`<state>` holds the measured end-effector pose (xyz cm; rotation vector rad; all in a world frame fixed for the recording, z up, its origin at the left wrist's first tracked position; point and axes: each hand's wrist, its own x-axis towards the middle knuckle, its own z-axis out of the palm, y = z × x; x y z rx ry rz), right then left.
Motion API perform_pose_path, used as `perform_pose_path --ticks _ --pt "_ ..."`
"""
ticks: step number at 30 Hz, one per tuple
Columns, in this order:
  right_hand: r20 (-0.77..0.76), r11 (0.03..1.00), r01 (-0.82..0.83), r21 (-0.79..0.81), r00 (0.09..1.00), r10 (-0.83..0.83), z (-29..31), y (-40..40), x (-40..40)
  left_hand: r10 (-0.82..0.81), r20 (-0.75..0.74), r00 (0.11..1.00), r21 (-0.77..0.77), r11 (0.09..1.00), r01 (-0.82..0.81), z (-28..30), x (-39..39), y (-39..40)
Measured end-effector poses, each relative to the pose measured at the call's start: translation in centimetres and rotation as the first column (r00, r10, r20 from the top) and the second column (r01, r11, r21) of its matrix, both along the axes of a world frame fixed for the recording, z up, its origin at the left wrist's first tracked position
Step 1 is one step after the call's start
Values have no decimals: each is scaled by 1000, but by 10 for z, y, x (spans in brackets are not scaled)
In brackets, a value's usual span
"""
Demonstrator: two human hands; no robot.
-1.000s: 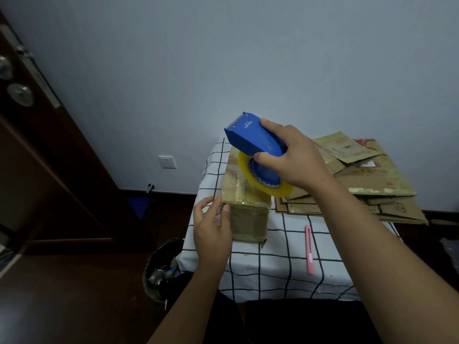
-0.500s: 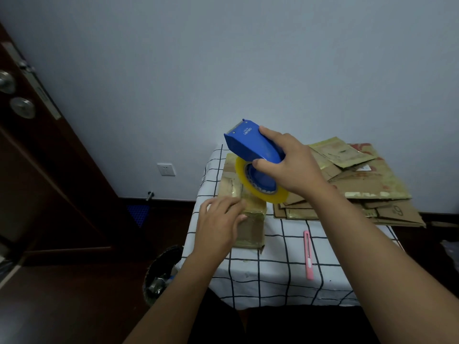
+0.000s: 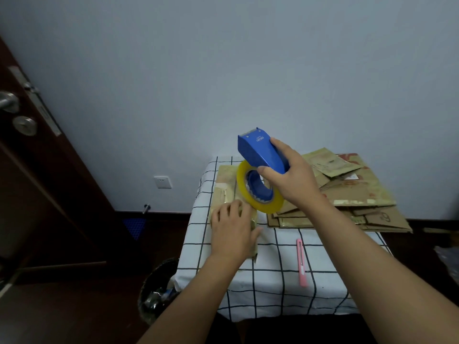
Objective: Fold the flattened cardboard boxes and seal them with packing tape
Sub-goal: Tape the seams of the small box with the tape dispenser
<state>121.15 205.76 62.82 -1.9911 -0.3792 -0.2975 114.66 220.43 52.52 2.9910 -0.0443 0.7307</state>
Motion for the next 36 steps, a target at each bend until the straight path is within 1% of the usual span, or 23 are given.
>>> perform_pose_path --ticks 3,5,7,9,10,11,12,14,16,17,18,20,21,23,24,25,26,27,29,30,31,32,36 --pt "8 991 99 92 995 -100 -6 -12 -4 15 69 998 -53 999 -11 3 0 11" --pt "-1 975 165 149 986 -167 -11 -22 -7 36 125 991 -145 989 -18 8 -4 27" --pt "-28 951 223 213 975 -222 -18 -29 -10 74 127 989 -304 952 -32 19 -10 43" --pt "-45 936 258 238 966 -255 -26 -34 -13 136 103 985 -505 860 -66 31 -18 54" --pt "-50 934 269 236 963 -265 -30 -35 -15 180 102 978 -615 784 -80 37 -21 57" --pt "-55 932 276 234 961 -271 -33 -36 -16 232 102 967 -728 680 -86 40 -24 59" --pt "-63 931 284 230 959 -277 -36 -37 -18 282 85 956 -824 559 -91 44 -27 59" --pt "-81 927 305 220 952 -294 -41 -37 -20 373 33 927 -953 291 -83 46 -29 62" --pt "-90 922 326 212 945 -313 -44 -37 -21 408 -30 912 -999 0 -33 38 -28 66" --pt "-89 921 330 205 944 -318 -45 -37 -21 406 -62 912 -993 -122 -13 33 -27 66" --pt "-90 923 329 198 944 -317 -46 -37 -21 386 -81 919 -975 -223 7 26 -25 67" --pt "-106 932 312 184 949 -297 -49 -35 -22 305 -109 946 -924 -382 17 10 -23 63" --pt "-115 937 303 174 951 -286 -52 -33 -23 250 -110 962 -898 -440 11 3 -23 59" --pt "-132 943 297 147 951 -279 -58 -29 -25 172 -121 978 -857 -515 -15 -10 -25 50" --pt "-145 944 298 141 949 -279 -61 -27 -26 145 -144 979 -851 -523 -47 -19 -26 47" --pt "-156 944 299 139 948 -277 -65 -25 -26 126 -176 976 -856 -509 -89 -27 -25 44" --pt "-166 945 296 137 948 -273 -68 -23 -27 105 -209 972 -871 -473 -136 -33 -25 41" --pt "-176 947 292 135 947 -267 -72 -21 -27 94 -258 962 -898 -390 -203 -41 -24 40" --pt "-194 951 286 122 946 -260 -78 -18 -27 98 -349 932 -932 -139 -335 -50 -24 39" --pt "-202 953 282 111 945 -256 -80 -18 -27 108 -359 927 -933 -15 -360 -54 -24 40" --pt "-212 955 278 99 944 -253 -83 -17 -27 114 -342 933 -933 75 -351 -55 -26 40" --pt "-223 957 274 93 943 -248 -85 -16 -27 119 -314 942 -938 117 -327 -52 -27 38" --pt "-231 961 271 54 940 -252 -93 -11 -30 157 -218 963 -955 171 -244 -41 -41 20"
